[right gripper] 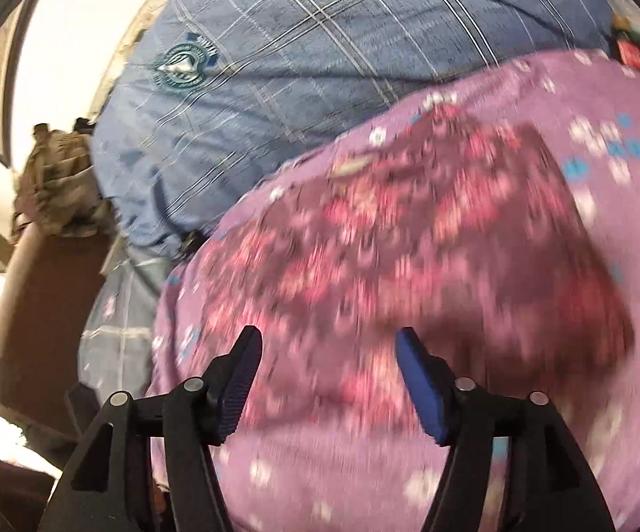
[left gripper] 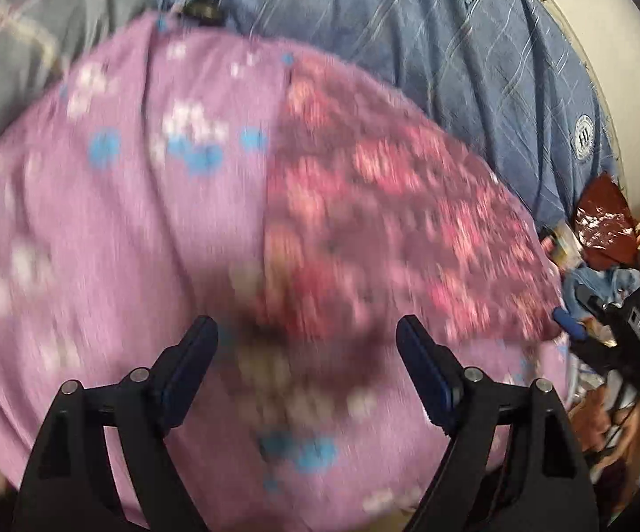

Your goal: Fold small clothes

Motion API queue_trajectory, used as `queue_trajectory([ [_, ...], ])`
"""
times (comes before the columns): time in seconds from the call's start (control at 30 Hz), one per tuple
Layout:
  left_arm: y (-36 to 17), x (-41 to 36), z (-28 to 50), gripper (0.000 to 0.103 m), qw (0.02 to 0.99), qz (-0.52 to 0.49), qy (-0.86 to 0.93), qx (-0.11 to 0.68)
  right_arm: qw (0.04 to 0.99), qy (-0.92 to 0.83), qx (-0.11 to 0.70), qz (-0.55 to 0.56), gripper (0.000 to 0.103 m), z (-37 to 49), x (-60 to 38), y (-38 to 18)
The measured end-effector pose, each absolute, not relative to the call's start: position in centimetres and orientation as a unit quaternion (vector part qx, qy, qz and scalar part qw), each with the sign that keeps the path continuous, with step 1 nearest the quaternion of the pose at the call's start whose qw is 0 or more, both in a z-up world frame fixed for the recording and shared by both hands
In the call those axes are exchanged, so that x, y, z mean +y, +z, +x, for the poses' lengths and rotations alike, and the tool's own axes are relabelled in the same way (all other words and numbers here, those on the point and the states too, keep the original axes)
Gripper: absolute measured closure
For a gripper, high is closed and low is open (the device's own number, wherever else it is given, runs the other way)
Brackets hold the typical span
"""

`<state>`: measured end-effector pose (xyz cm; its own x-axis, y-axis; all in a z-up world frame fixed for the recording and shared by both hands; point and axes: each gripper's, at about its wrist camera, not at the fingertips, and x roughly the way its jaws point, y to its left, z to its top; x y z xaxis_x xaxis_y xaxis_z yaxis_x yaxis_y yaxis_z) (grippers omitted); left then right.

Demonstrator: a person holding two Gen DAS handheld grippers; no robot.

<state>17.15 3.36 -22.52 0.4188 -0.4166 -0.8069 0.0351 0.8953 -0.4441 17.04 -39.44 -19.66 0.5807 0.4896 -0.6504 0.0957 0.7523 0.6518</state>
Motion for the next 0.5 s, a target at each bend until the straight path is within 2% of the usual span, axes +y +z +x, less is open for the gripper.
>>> queue_trajectory([
  [0.1,-24.0,2.6,15.3,0.02,0.799,-0.229,-0.14,0.538,0.812,0.144,0.428,0.37,0.037,15.5,-39.2,-21.2],
  [0.27,-23.9,1.5,16.2,0.019,0.8,-0.29,-0.119,0.512,0.785,0.189,0.395,0.438,0.037,15.2,-38.3,-24.0],
  [0.33,-23.9,1.3,16.8,0.019,0.803,-0.322,-0.1,0.492,0.777,0.212,0.377,0.458,0.045,15.4,-38.2,-24.4],
  [0.4,-24.2,0.7,17.5,0.018,0.809,-0.326,-0.09,0.481,0.789,0.216,0.368,0.443,0.072,16.1,-37.7,-24.0],
  [0.47,-24.2,0.5,17.8,0.017,0.816,-0.34,-0.073,0.462,0.789,0.224,0.369,0.437,0.087,17.3,-36.8,-24.0],
  [0.5,-24.1,0.2,18.0,0.017,0.821,-0.344,-0.071,0.449,0.788,0.224,0.368,0.44,0.088,17.7,-36.5,-24.1],
])
